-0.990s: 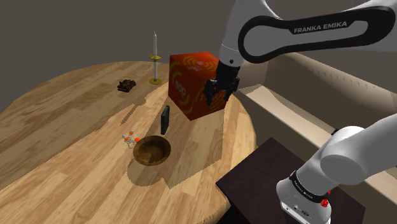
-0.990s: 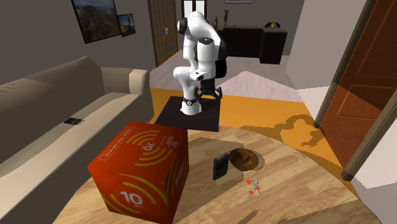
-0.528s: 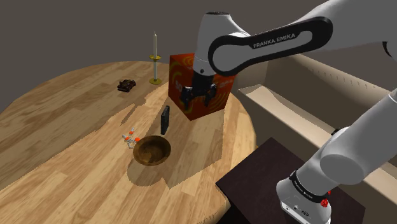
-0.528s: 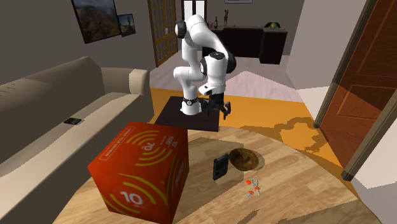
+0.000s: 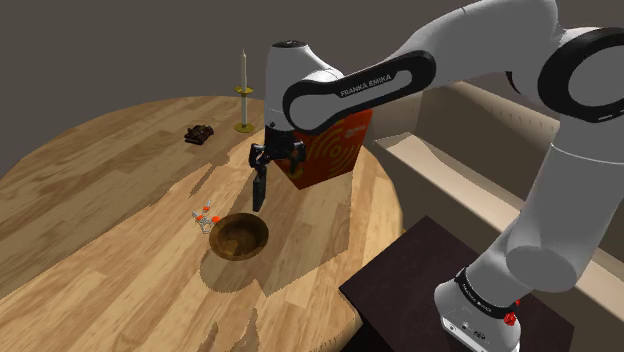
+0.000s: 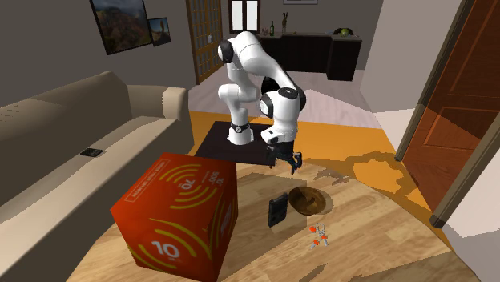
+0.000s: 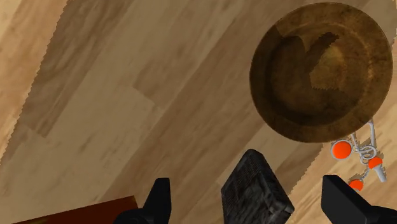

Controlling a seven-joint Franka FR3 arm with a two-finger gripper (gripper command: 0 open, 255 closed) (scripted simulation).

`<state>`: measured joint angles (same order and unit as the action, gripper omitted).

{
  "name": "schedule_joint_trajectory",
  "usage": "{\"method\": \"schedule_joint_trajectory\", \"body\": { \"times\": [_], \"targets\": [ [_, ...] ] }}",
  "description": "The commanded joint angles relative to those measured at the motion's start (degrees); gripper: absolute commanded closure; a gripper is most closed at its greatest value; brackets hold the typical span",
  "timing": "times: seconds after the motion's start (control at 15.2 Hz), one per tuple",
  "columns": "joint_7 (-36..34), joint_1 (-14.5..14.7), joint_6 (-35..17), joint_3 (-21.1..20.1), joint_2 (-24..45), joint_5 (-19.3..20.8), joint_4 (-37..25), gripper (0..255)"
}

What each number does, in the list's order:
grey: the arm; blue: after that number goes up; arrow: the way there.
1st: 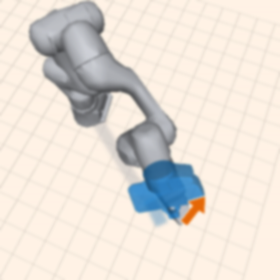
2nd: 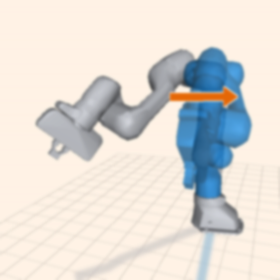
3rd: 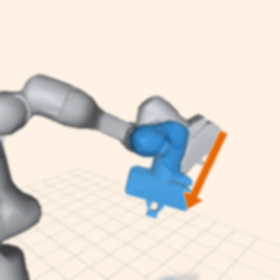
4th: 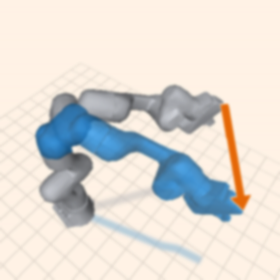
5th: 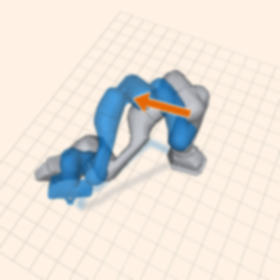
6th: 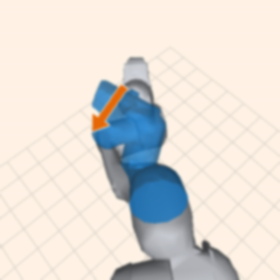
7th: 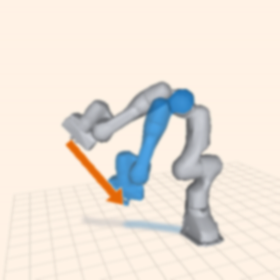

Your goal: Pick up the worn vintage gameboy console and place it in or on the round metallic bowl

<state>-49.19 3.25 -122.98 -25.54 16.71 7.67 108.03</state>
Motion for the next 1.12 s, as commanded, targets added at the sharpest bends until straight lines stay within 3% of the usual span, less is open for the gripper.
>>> {"method": "schedule_joint_trajectory", "body": {
  "times": [0.0,0.26,1.06],
  "targets": [
    [-3.3,1.7,0.2,0.9,5.3,2.7,-4.7,0],
    [-7.8,5.4,1.9,3.3,14.9,6.3,-15.3,0],
    [-8.6,5.9,-2.4,4.2,17.8,7.6,-13.8,0]
  ]
}}
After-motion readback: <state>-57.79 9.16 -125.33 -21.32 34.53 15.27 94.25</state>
